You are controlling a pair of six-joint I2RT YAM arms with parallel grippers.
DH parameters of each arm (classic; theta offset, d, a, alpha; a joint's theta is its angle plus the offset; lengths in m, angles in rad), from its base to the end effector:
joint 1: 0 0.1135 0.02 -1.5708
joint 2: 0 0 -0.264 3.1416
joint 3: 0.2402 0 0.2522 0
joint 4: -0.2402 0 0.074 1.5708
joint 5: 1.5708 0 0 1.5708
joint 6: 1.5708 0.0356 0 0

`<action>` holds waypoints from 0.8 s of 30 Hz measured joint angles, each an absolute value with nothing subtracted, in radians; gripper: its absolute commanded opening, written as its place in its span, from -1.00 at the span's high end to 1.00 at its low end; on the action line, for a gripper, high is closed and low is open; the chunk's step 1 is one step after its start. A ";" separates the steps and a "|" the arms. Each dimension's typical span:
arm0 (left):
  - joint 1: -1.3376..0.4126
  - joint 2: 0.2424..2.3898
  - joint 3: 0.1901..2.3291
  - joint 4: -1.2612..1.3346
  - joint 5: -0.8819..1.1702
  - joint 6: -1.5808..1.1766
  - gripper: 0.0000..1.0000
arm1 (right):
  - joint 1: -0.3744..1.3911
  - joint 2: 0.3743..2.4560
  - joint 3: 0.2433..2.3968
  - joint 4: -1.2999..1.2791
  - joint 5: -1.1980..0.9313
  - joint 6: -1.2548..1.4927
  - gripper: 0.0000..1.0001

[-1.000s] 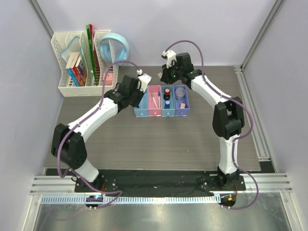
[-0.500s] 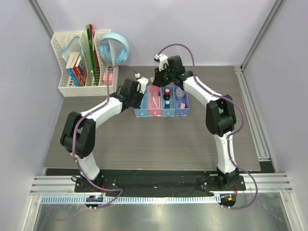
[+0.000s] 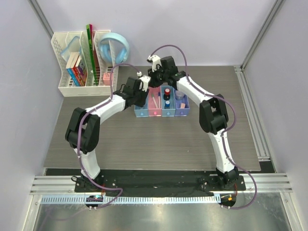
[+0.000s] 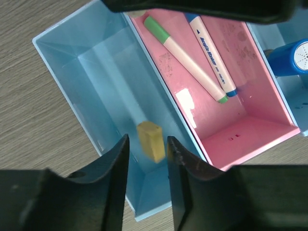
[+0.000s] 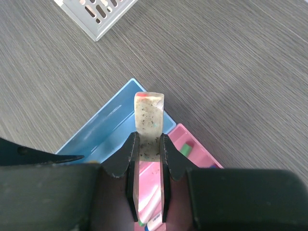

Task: Sort the stationery into containers
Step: Place the stationery in the storage box.

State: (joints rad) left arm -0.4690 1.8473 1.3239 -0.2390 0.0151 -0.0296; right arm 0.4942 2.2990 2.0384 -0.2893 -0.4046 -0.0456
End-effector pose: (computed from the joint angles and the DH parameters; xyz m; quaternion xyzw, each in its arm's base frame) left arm 0.3686 -0.1874 0.2213 0.2033 0.8966 -0.1038 0.3794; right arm 0.4677 0.2679 0.2496 -0.3225 0.7976 0.2774 0.4276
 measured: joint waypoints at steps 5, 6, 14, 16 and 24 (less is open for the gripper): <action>-0.467 1.792 1.291 -0.244 0.015 -0.028 -0.22 | 0.500 2.341 2.070 -0.294 -0.412 -0.040 0.97; -0.466 1.779 1.284 -0.245 0.015 -0.025 -0.22 | 0.501 2.349 2.075 -0.293 -0.413 -0.038 0.98; -0.453 1.629 1.260 -0.266 0.014 -0.017 -0.22 | 0.522 2.382 2.085 -0.296 -0.414 -0.027 0.98; -0.443 1.595 1.260 -0.270 0.012 -0.018 -0.22 | 0.532 2.383 2.085 -0.298 -0.414 -0.027 0.94; -0.405 1.531 1.260 -0.292 -0.030 -0.017 -0.27 | 0.562 2.383 2.065 -0.307 -0.414 -0.039 0.18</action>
